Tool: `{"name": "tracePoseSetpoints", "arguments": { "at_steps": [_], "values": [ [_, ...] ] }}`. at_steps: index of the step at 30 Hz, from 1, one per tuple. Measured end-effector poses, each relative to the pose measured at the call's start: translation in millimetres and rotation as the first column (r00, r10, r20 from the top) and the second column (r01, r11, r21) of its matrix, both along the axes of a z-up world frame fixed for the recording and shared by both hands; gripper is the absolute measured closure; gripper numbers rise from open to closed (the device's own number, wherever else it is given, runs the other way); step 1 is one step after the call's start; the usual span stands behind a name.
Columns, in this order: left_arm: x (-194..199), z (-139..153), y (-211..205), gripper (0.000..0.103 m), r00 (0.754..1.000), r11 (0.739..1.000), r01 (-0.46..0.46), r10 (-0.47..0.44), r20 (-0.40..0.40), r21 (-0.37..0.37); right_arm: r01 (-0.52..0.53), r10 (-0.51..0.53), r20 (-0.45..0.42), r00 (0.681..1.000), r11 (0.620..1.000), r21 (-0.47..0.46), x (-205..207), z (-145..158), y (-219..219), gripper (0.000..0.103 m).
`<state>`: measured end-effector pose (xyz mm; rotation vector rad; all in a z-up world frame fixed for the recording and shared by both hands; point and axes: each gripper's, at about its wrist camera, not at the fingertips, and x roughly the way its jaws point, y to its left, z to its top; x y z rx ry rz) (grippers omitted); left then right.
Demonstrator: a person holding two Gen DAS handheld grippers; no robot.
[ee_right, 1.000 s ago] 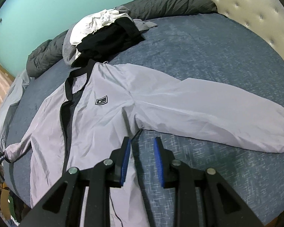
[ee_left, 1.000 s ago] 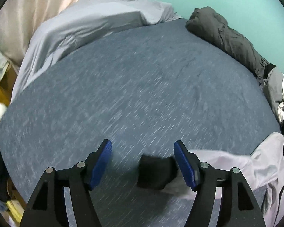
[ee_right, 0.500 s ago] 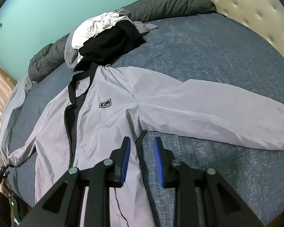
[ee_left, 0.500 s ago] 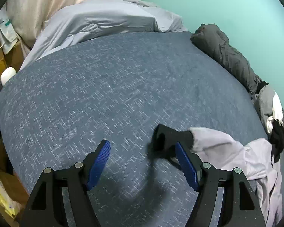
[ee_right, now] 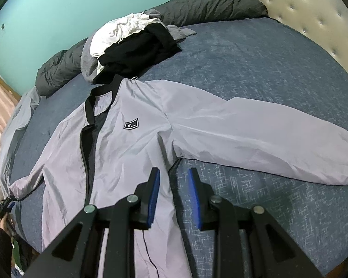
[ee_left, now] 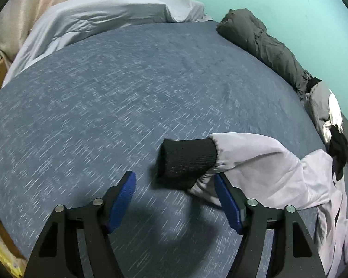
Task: Fold clothes
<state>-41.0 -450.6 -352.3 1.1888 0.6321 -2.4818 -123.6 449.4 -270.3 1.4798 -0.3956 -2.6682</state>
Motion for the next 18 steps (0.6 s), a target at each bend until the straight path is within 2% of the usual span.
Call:
{"name": "tracePoseSetpoints", "arguments": {
  "at_steps": [1,2,4,6,9,14,18],
  "values": [
    [-4.3,-0.5,-0.4,0.043,1.000,1.000,0.009,-0.009,-0.001,-0.001,0.003,-0.003,0.004,1.000,1.000,0.003,0.0,-1.3,0.5,0.078],
    [-9.2,0.4,0.5,0.053,1.000,1.000,0.019,-0.019,0.001,-0.011,0.006,-0.006,0.009,1.000,1.000,0.005,-0.1,-2.8,0.9,0.078],
    [-18.0,3.9,2.7,0.064,0.999,0.999,0.040,-0.040,0.001,-0.032,0.012,-0.012,0.018,1.000,1.000,0.009,-0.3,-5.6,1.8,0.078],
    [-25.1,8.6,4.5,0.082,0.998,0.997,0.057,-0.057,0.000,-0.051,0.016,-0.016,0.024,1.000,1.000,0.011,-1.1,-9.1,1.9,0.078],
    [-33.9,17.4,5.4,0.095,0.997,0.995,0.076,-0.077,-0.002,-0.067,0.013,-0.013,0.029,0.999,1.000,0.006,-3.2,-12.4,-0.2,0.078],
    [-38.2,38.9,10.8,0.098,0.994,0.992,0.107,-0.108,-0.018,-0.070,-0.005,0.005,0.027,1.000,1.000,-0.005,-4.5,-14.0,-6.1,0.078],
    [-30.0,71.3,15.7,0.098,0.991,0.990,0.126,-0.129,-0.040,-0.070,-0.010,0.010,0.013,1.000,1.000,-0.028,-4.4,-11.2,-6.3,0.078]
  ]
}}
